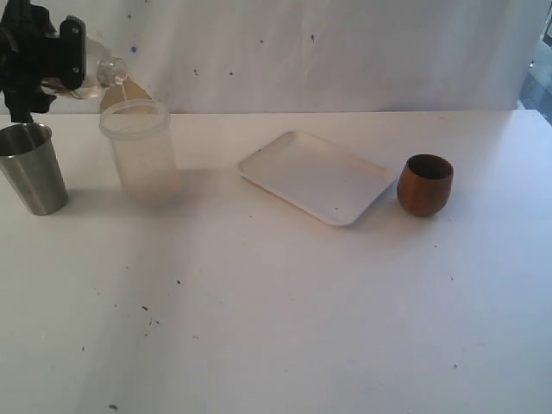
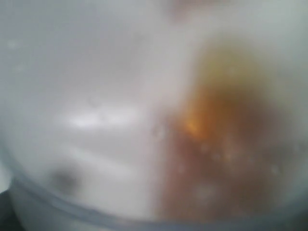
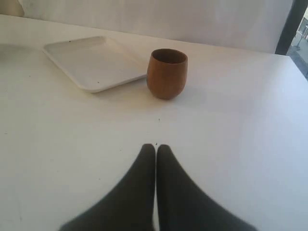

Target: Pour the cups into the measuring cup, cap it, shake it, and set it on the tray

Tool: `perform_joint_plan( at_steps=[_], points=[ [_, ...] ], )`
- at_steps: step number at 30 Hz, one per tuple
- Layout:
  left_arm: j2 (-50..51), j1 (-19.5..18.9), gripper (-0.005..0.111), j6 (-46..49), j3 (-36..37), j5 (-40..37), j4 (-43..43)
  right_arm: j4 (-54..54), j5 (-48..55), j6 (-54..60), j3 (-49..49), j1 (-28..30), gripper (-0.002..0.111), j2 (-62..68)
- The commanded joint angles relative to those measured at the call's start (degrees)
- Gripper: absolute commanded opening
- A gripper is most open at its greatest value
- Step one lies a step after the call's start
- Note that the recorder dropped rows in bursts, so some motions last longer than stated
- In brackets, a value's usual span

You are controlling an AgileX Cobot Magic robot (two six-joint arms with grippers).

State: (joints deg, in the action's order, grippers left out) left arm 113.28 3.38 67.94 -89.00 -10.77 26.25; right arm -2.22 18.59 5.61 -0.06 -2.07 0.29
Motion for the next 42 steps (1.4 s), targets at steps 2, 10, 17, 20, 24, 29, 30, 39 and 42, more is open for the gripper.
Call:
perform_joint_plan(
  at_steps=[2,10,17,20,24,29,30,39,42],
  points=[
    [0.1,0.9,0.000,-0.2,-1.7,1.9,4.2,0.3,-0.6,-0.2,0.1,-0.1,0.001,-0.3],
    [0.1,0.5,0.000,1.5,-1.7,1.3,7.6,0.3,-0.6,-0.2,0.1,-0.1,0.001,-0.3],
    [0.1,0.5,0.000,1.4,-1.7,1.4,11.9,0.3,-0.6,-0.2,0.1,-0.1,0.001,-0.3],
    [0.1,0.5,0.000,1.4,-1.7,1.7,12.2,0.3,-0.6,-0.2,0.1,-0.1,0.001,-0.3],
    [0.1,0.5,0.000,1.4,-1.7,1.7,12.4,0.3,-0.6,-0.2,0.1,-0.1,0.001,-0.3],
    [0.1,0.7,0.000,1.4,-1.7,2.2,13.8,0.3,-0.6,-0.2,0.1,-0.1,0.001,-0.3],
    [0.1,0.7,0.000,1.4,-1.7,2.7,13.9,0.3,-0.6,-0.2,0.1,-0.1,0.001,-0.3],
    [0.1,0.7,0.000,1.4,-1.7,4.7,15.8,0.3,-0.6,-0.2,0.1,-0.1,0.001,-0.3],
    [0.1,0.7,0.000,1.4,-1.7,4.7,16.2,0.3,-0.6,-0.2,0.1,-0.1,0.001,-0.3]
  ],
)
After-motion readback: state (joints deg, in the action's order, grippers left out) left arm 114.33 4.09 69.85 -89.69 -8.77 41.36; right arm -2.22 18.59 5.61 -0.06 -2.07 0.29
